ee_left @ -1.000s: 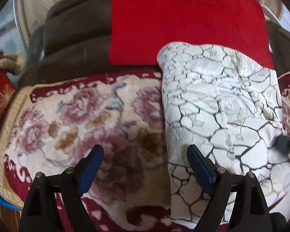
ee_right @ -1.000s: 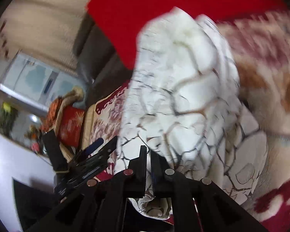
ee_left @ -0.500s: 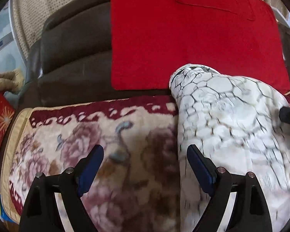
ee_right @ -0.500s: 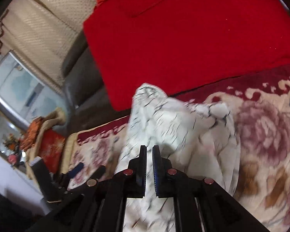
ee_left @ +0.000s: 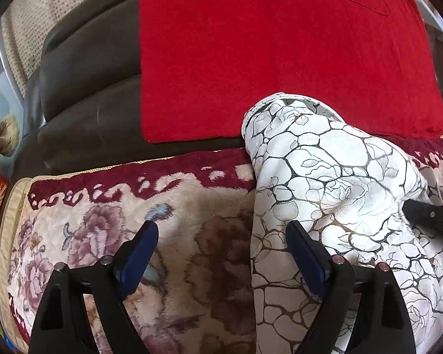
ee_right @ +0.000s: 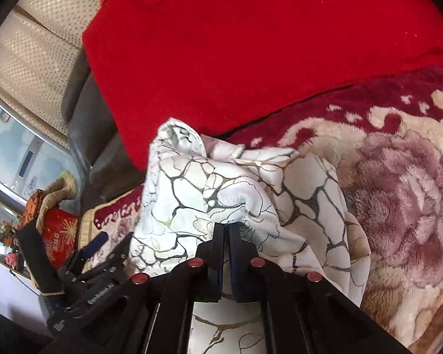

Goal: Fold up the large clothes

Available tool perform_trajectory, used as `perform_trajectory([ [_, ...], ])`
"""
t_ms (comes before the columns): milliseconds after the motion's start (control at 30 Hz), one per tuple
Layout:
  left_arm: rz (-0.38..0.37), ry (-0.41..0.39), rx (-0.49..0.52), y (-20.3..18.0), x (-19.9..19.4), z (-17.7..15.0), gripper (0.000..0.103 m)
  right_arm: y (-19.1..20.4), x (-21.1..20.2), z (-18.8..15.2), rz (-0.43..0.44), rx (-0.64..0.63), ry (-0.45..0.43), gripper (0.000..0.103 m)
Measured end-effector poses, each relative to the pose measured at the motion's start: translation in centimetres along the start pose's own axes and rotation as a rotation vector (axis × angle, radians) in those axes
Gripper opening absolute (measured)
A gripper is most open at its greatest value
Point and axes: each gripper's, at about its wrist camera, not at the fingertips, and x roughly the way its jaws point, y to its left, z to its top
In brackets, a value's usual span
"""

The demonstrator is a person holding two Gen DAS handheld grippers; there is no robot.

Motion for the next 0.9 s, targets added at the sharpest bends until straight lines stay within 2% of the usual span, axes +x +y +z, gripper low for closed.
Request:
perform_trajectory([
  [200, -0.009, 0.002, -0.011, 0.3, -0.2, -0.3, 0.088, -0.2, 0.2, -0.3, -0.008, 0.031, 0.011, 0.001],
  [267, -0.019, 0.004, -0.02, 0.8, -0.2, -0.5, 0.088, 0.8, -0.6, -0.8, -0.026, 0.003, 0.004, 0.006],
  [367, -0.043, 0.021, -0.046, 2.1, -0.7, -0.8, 0.088, 2.1, -2.7, -1.9, -0.04, -0.03, -0.003, 0.007],
  [500, -0.076, 0.025, -0.076, 3.8, -2.2, -1.6, 0.088, 4.0, -7.0, -4.7, -0.042, -0.126, -0.027, 0.009],
  [567, -0.094, 0.036, -0.092, 4.5, -3.0, -2.4, 0.088, 4.1, -8.5, -6.2, -0.029, -0.133, -0.024, 0.011],
  [600, -0.097, 0.039, -0.096, 4.7, -3.2, -2.8, 0.088, 3.8, -9.2, -7.0, -0.019, -0.127, -0.018, 0.016],
  [633, -0.102, 0.041, -0.096, 4.8, -3.4, -3.1, 0.088, 3.5, -9.7, -7.8, -0.015, -0.108, -0.008, 0.032],
  [667, -0.111, 0.047, -0.094, 4.8, -3.7, -3.7, 0.088, 3.2, -10.1, -8.4, -0.01, -0.088, -0.008, 0.054],
  [733, -0.125, 0.06, -0.088, 4.7, -4.2, -4.7, 0.088, 2.3, -11.2, -9.7, 0.039, -0.04, -0.049, 0.075],
  [833, -0.128, 0.057, -0.081, 4.5, -5.2, -6.1, 0.088, 1.8, -11.8, -11.2, 0.069, -0.005, -0.056, 0.076],
  [900, -0.144, 0.065, -0.113, 4.5, -5.8, -7.4, 0.088, 2.4, -12.3, -11.9, 0.08, -0.025, -0.072, 0.076],
])
